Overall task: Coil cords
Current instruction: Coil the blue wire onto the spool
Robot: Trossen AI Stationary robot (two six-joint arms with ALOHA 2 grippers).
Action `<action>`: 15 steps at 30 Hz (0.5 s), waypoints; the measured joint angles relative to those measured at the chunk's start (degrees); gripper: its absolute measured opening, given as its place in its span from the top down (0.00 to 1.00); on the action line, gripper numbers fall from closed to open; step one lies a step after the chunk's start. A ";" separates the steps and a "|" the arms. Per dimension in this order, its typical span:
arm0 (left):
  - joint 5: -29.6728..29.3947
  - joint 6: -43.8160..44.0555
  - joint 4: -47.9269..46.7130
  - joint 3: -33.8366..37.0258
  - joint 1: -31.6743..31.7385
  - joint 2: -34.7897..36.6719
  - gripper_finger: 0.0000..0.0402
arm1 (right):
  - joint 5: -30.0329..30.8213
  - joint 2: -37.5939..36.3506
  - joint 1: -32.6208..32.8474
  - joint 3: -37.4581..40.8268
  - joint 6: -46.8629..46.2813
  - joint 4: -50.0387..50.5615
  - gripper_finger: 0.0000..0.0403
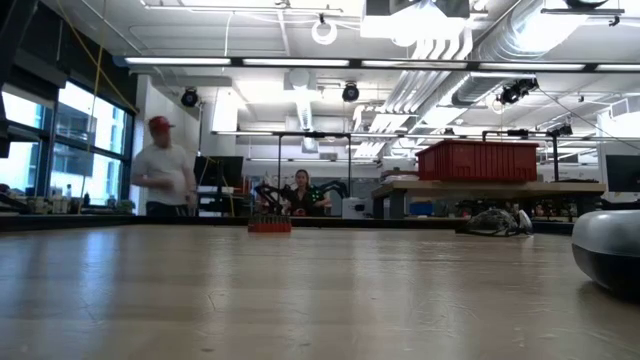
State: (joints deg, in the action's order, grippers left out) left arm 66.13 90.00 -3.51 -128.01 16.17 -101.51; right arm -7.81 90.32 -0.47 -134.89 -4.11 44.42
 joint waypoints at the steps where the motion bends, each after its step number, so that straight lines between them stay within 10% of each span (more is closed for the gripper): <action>1: -0.09 0.19 0.03 0.00 -0.18 0.00 1.00 | 0.00 0.00 -0.21 0.00 0.32 -0.12 1.00; 15: 0.59 0.35 0.39 0.00 -1.19 0.00 1.00 | 1.79 1.67 -0.30 -0.04 3.44 -0.97 0.85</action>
State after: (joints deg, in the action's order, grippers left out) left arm 66.71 90.35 -3.12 -128.01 14.98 -101.51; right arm -6.03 91.99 -0.78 -134.93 -0.66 43.45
